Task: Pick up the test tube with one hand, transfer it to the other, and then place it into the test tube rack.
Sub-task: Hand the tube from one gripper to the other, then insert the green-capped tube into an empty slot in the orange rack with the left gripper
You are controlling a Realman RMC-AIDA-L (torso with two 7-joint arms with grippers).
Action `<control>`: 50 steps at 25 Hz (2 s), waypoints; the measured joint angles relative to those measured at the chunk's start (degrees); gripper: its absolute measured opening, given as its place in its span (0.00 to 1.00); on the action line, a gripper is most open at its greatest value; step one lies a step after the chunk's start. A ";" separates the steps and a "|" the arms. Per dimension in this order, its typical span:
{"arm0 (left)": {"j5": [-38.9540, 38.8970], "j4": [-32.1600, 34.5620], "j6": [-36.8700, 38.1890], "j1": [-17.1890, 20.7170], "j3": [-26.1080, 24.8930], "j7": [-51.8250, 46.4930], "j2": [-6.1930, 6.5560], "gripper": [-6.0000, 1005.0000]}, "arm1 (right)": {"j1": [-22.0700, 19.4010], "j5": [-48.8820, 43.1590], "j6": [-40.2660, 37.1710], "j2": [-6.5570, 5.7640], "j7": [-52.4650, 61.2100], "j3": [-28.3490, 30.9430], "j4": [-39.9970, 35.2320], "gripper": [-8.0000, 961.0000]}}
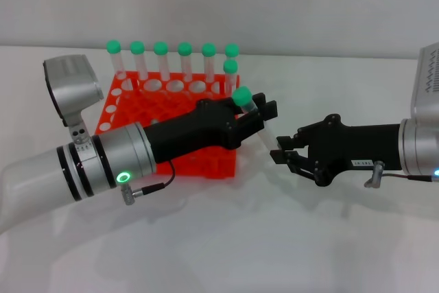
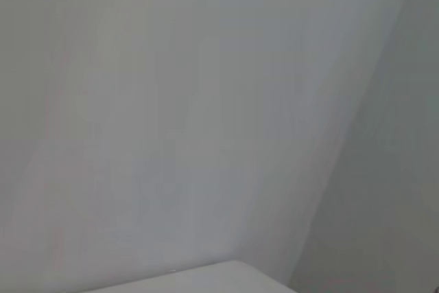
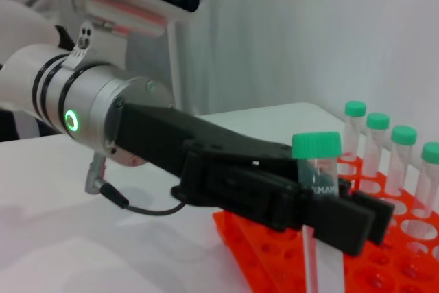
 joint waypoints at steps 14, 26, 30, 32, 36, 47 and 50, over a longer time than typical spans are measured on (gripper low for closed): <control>-1.27 -0.19 -0.02 0.01 0.18 0.80 -0.09 0.21 | -0.54 0.16 -1.42 -0.11 0.01 0.68 0.41 0.18; -0.26 2.77 0.09 -0.02 0.21 0.99 0.17 0.22 | -0.18 0.19 -0.87 -0.29 1.67 2.05 3.71 0.33; 0.18 7.43 -0.24 0.35 0.19 1.02 0.47 0.22 | -0.67 0.14 -1.44 -0.29 1.69 4.90 5.17 0.40; 0.54 10.14 -0.39 0.87 0.15 0.89 0.65 0.22 | -0.72 0.15 -1.51 -0.29 1.69 6.97 7.05 0.44; 2.93 17.17 -3.04 2.53 -0.35 -1.82 0.98 0.22 | -0.80 0.22 -1.49 -0.28 1.57 11.57 11.09 0.56; 13.54 40.37 -22.83 10.96 6.90 -21.07 0.37 0.23 | -3.05 1.54 -0.78 -0.38 1.82 14.79 13.64 0.89; 16.58 42.69 -25.30 11.99 7.68 -24.81 0.38 0.23 | -3.07 1.63 -0.59 -0.34 1.89 14.86 13.67 0.89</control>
